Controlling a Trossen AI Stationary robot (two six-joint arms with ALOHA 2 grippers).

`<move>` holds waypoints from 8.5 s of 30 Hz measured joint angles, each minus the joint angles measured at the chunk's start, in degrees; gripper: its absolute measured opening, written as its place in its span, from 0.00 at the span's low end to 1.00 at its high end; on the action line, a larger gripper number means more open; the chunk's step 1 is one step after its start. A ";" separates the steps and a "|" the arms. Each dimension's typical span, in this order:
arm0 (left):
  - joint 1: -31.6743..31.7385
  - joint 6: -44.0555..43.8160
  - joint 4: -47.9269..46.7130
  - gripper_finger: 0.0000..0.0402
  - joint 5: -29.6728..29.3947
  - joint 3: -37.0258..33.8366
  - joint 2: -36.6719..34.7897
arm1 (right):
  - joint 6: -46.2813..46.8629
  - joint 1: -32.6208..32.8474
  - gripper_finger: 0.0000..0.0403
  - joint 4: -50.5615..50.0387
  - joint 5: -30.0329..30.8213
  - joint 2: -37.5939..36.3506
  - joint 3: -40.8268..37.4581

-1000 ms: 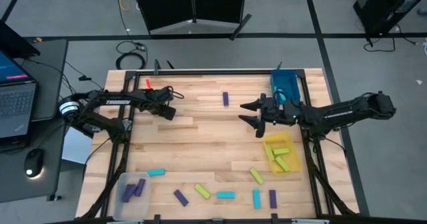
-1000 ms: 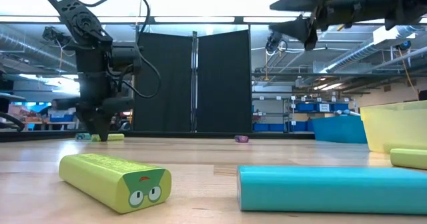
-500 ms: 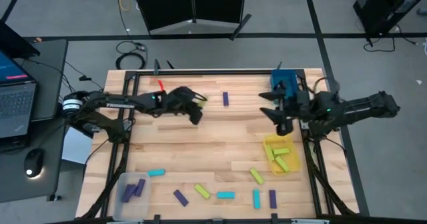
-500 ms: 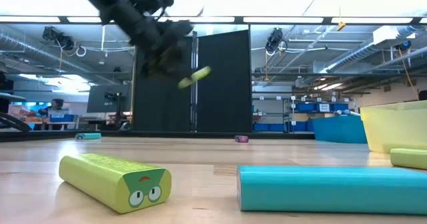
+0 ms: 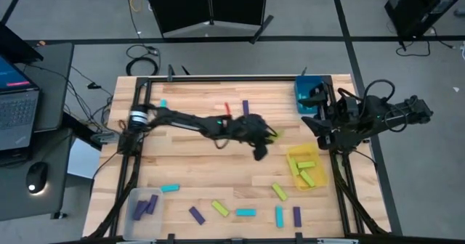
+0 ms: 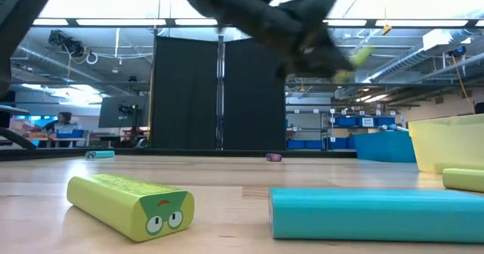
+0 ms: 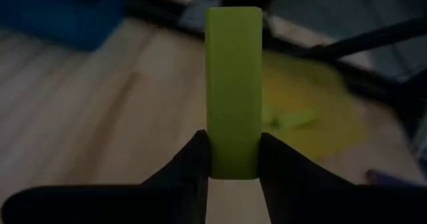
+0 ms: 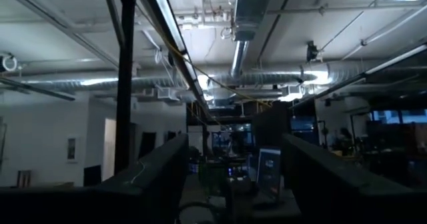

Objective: Sort blocks
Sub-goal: Put the green block into the yellow bin, then put the violet block into the transparent bin

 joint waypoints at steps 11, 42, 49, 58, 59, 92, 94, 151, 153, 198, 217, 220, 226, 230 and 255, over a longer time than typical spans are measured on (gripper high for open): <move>-2.45 1.15 -1.27 0.26 7.68 26.09 20.29 | -0.01 0.86 0.61 -0.94 2.65 0.13 0.00; -3.66 9.85 -14.04 0.70 -11.60 35.28 21.28 | 1.05 0.86 0.61 -5.99 5.47 0.19 -0.07; -4.50 13.68 -23.05 0.56 -16.13 35.15 17.73 | 1.04 0.86 0.61 -6.28 6.39 0.54 0.04; -4.47 12.10 -18.82 0.46 -22.38 19.36 9.14 | 1.08 0.84 0.61 -11.01 11.85 0.62 0.12; -4.49 11.73 -16.01 0.46 -23.29 15.35 6.81 | 1.06 0.79 0.61 -11.68 12.58 0.63 0.11; -15.19 10.81 0.63 0.46 -42.57 -43.67 -64.25 | 32.26 -27.03 0.61 -25.29 11.09 43.95 1.85; -16.41 10.31 -2.32 0.46 -45.37 -43.63 -66.21 | 32.63 -27.52 0.61 -29.39 11.19 46.52 4.40; -33.17 10.63 3.71 0.46 -66.46 -43.64 -68.39 | 32.45 -18.46 0.29 -19.73 1.36 69.45 22.50; -33.17 11.90 5.17 0.46 -66.46 -43.63 -68.68 | 32.06 -15.29 0.29 -14.43 -0.44 69.48 22.47; -33.47 2.52 1.51 0.46 -52.21 -43.52 -76.51 | 18.70 3.26 0.29 1.63 -2.23 119.95 93.13; -36.56 -22.60 -25.79 0.40 -47.16 -41.67 -76.15 | -3.46 7.18 0.29 -25.49 10.09 111.23 93.13; -39.25 -23.81 -27.74 0.38 -47.80 -39.72 -76.16 | -10.75 8.88 0.29 -30.09 20.66 107.72 93.13; -44.38 -20.74 -26.41 0.36 -46.93 -37.61 -76.16 | -17.50 9.28 0.29 -41.48 39.10 100.19 93.11; -47.19 -18.08 -24.39 0.35 -45.67 -37.57 -76.14 | -20.05 9.26 0.29 -46.87 45.09 96.41 93.13; -48.05 -17.97 -22.74 0.36 -48.54 -37.53 -73.07 | -34.04 10.24 0.29 -40.80 51.85 92.73 93.09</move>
